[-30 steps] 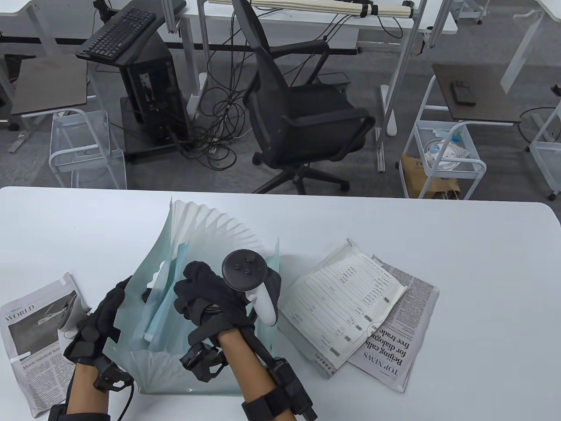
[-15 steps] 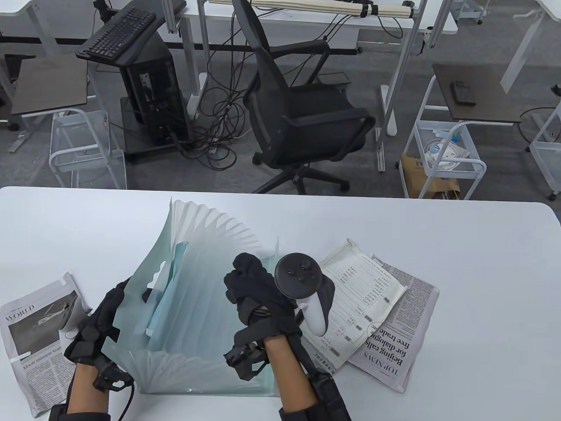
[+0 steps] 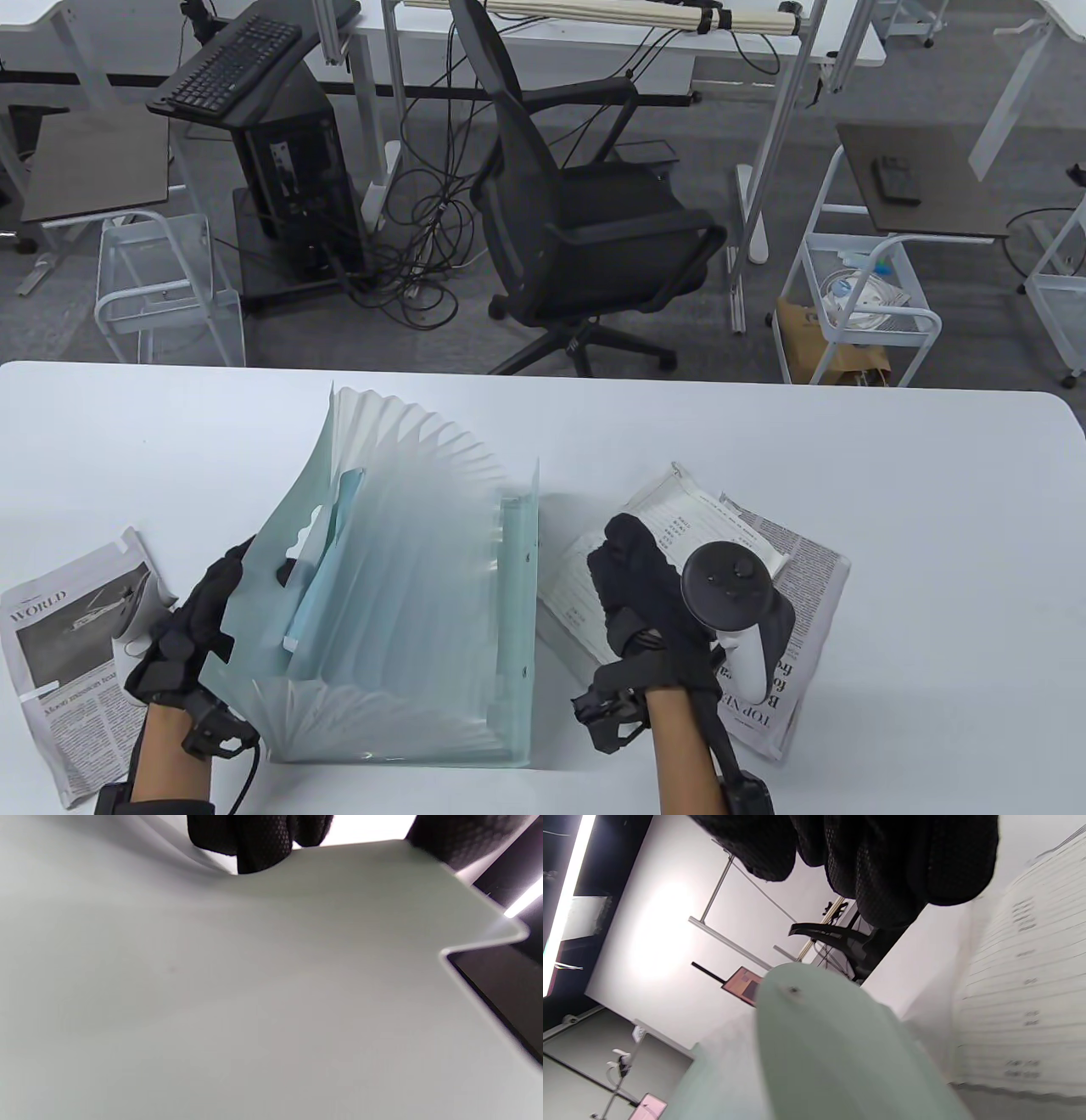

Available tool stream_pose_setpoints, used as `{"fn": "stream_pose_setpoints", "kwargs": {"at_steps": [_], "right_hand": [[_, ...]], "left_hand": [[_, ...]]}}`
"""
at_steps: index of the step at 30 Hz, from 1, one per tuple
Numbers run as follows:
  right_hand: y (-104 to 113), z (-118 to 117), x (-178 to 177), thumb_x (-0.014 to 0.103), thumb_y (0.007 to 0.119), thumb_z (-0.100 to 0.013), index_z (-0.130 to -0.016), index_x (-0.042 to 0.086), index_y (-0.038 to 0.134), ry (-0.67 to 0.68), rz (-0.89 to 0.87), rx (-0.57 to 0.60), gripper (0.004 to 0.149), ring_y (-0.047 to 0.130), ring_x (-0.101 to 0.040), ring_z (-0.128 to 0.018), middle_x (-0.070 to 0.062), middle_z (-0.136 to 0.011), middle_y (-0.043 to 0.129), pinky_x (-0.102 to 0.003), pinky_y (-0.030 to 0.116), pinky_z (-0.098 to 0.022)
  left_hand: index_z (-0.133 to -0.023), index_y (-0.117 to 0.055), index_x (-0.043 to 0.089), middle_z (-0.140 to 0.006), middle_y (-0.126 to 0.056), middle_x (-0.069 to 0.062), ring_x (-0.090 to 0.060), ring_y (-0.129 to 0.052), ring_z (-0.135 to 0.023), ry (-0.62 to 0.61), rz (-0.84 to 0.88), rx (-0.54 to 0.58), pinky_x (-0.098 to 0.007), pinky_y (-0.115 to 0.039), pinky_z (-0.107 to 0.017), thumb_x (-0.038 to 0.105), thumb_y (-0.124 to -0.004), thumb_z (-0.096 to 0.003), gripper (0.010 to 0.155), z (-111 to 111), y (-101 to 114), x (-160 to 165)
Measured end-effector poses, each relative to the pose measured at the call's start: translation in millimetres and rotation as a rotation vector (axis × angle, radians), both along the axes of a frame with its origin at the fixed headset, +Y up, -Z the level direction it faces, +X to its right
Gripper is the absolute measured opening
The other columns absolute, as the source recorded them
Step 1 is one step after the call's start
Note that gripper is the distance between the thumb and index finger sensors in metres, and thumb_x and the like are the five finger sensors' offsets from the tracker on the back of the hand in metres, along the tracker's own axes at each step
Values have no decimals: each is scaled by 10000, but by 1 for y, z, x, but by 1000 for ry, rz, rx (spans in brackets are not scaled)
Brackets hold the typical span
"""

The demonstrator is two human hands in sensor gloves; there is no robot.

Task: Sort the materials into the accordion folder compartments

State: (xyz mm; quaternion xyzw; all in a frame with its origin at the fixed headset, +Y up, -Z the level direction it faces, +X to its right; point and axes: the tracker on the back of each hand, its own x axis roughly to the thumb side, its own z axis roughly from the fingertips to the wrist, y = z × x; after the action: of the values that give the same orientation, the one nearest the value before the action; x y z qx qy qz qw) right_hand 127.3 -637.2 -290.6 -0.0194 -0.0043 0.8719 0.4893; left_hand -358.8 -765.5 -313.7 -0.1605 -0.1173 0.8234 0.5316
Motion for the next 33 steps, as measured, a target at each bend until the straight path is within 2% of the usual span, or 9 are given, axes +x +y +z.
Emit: {"fn": "stream_pose_setpoints", "kwargs": {"at_steps": [9, 15, 21, 25, 29, 33], "right_hand": [[-43, 7, 51, 193, 702, -663, -1094, -49, 457, -213, 259, -123, 552, 796, -564, -734, -363, -1003, 623, -604, 724, -550], [-89, 4, 63, 310, 686, -691, -1109, -100, 212, -304, 379, -312, 754, 581, -676, -831, -441, -1063, 423, -686, 579, -621], [-128, -3, 43, 446, 651, -689, -1081, -147, 117, -287, 556, -483, 889, 413, -748, -871, -486, -1070, 325, -755, 454, -648], [-145, -8, 18, 531, 612, -669, -1069, -167, 100, -239, 725, -504, 954, 347, -769, -882, -501, -1066, 309, -779, 410, -652], [-153, -9, 2, 503, 603, -679, -1069, -160, 85, -162, 827, -510, 928, 294, -778, -880, -524, -1057, 239, -788, 370, -659], [-153, -10, -11, 413, 594, -693, -1073, -162, 119, -160, 868, -474, 837, 353, -770, -867, -552, -1026, 280, -778, 407, -654]], "left_hand": [[-1092, -420, 295, -996, -764, -75, -311, -507, -1084, 5, 0, -4, -675, -282, -746, 668, -745, -486, 782, 0, 0, -1], [-1092, -420, 296, -997, -765, -74, -309, -507, -1085, -2, -11, -7, -673, -279, -747, 669, -744, -486, 782, -1, -1, 0], [-1092, -420, 295, -997, -766, -71, -308, -507, -1085, 3, -20, -9, -676, -279, -745, 669, -743, -485, 782, -1, -1, 0], [-1094, -416, 297, -1004, -757, -70, -309, -499, -1088, -13, -39, -11, -670, -265, -747, 668, -742, -489, 781, -2, 1, 3], [-1093, -418, 299, -999, -767, -62, -304, -509, -1087, -12, -79, -12, -667, -275, -747, 675, -740, -485, 784, -3, 1, 8], [-1093, -414, 296, -1003, -761, -68, -303, -502, -1088, -25, -66, -21, -655, -255, -751, 669, -741, -489, 781, -4, -1, 10]]}}
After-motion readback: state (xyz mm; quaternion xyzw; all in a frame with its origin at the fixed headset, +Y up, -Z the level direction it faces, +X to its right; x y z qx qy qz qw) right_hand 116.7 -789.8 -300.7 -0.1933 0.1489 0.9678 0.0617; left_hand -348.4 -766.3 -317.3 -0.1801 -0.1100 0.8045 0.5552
